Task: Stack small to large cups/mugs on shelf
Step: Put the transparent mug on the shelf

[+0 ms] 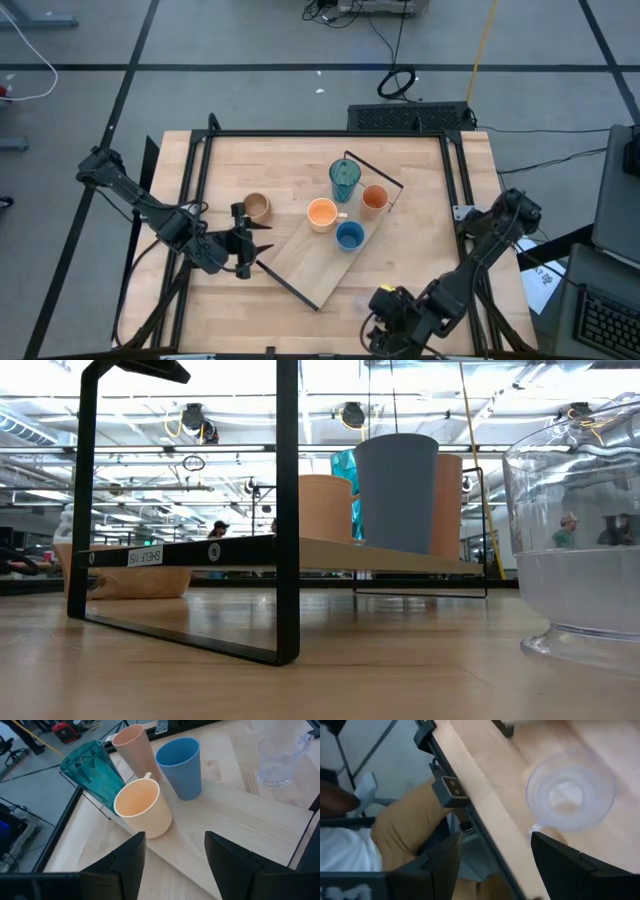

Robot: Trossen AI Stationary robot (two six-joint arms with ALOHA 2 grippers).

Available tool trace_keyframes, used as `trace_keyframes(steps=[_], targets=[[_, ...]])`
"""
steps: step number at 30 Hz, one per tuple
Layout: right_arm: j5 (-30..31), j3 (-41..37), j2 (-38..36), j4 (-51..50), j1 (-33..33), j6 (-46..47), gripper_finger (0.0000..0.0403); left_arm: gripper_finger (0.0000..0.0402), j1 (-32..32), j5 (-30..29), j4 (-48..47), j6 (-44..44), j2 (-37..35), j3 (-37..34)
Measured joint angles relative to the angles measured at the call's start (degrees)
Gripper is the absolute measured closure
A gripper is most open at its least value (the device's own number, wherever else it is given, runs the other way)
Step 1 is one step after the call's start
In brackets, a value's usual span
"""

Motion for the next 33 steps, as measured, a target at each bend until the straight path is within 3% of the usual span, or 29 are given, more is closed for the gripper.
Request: trace_keyframes(steps=[8, 16, 33], targets=[[-0.06, 0.00, 0.46, -1.92, 1.22, 14.37, 0.0173, 0.0195, 0.00, 0.22, -0.04, -0.35, 0.00, 0.00], [-3.08, -0.01, 4.20, -1.26, 1.09, 17.92, 0.0173, 0.0195, 0.00, 0.23, -0.04, -0.28, 0.00, 0.00], [-3.13, -0.02, 11.46, -1.21, 0.20, 21.03, 0.0173, 0.0195, 0.00, 0.20, 0.00, 0.19, 0.00, 0.00]])
